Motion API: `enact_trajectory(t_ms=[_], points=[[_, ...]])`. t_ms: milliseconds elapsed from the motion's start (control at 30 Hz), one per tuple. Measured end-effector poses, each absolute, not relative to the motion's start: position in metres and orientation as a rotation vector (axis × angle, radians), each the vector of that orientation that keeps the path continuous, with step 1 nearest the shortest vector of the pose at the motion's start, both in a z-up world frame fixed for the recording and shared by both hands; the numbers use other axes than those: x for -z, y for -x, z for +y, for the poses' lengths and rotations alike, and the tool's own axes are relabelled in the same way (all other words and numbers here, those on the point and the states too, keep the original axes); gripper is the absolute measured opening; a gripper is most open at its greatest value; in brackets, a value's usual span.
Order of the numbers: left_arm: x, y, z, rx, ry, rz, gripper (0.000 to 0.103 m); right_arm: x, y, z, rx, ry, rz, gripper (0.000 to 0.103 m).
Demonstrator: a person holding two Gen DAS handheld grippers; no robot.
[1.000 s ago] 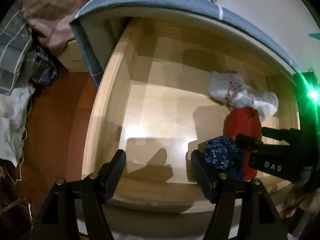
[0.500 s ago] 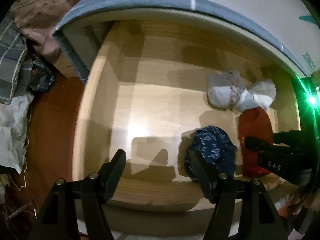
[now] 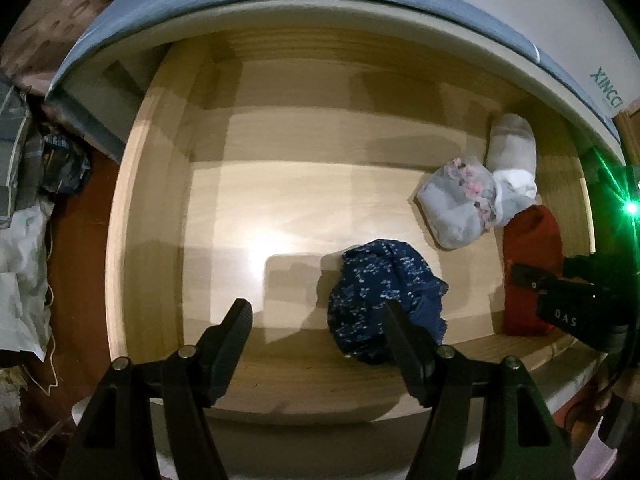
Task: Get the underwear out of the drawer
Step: 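Grasp the red sock with the right tool while the left tool grasps the navy floral garment, then lift the navy floral garment with the left tool over the white box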
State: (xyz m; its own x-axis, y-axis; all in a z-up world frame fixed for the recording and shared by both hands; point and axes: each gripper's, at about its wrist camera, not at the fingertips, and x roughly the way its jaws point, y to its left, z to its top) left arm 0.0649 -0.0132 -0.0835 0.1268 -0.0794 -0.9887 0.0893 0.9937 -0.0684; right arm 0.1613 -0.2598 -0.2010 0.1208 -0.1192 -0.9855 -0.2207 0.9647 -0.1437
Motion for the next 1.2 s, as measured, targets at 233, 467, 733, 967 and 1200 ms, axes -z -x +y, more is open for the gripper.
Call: enact_trajectory(t_ms=[233, 467, 733, 967, 1200], points=[[0.095, -0.072, -0.026, 0.148, -0.015, 1.489, 0.069, 0.202, -0.161, -0.28, -0.018, 0.292, 1.442, 0.034], [0.104, -0.086, -0.035, 0.166, 0.048, 1.544, 0.069, 0.199, -0.145, -0.274, -0.027, 0.307, 1.431, 0.036], [0.129, -0.103, -0.054, 0.164, 0.035, 1.66, 0.072, 0.196, -0.143, -0.249, -0.033, 0.325, 1.429, 0.038], [0.146, -0.113, -0.055, 0.133, -0.009, 1.736, 0.072, 0.198, -0.141, -0.242, -0.038, 0.332, 1.434, 0.039], [0.159, -0.128, -0.049, 0.107, 0.01, 1.79, 0.071, 0.202, -0.14, -0.234, -0.045, 0.336, 1.44, 0.039]])
